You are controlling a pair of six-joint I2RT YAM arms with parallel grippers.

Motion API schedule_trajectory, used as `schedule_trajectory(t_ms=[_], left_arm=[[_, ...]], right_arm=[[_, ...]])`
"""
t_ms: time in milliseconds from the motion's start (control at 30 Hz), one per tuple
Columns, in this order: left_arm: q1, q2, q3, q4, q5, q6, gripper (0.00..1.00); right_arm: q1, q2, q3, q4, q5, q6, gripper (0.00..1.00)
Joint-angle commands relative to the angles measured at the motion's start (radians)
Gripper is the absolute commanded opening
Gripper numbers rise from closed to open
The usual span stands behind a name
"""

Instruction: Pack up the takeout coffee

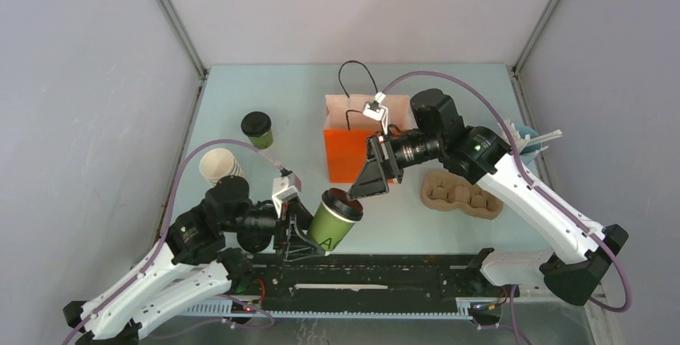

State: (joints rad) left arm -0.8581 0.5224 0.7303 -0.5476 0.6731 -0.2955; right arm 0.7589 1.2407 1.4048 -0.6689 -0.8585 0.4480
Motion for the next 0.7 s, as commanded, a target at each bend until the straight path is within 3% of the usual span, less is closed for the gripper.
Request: schedule_trajectory(t_ms=[0, 500, 667], left_arm=[[-0.010, -0.007, 0.036, 0.060, 0.000, 0.010, 0.63], [-0.015, -0.002, 0.035, 0.058, 0.016, 0.003, 0.62], [-0.019, 0.003, 0.037, 0.058, 0.013, 0.001, 0.61]], right_arm=[[0.012, 0.008, -0.033, 0.027, -0.063, -0.012, 1.00], [0.047, 0.022, -0.142, 0.224, -0.189, 0.094, 1.00], [0.052, 0.038, -0.145, 0.218, -0.190, 0.086, 0.98]])
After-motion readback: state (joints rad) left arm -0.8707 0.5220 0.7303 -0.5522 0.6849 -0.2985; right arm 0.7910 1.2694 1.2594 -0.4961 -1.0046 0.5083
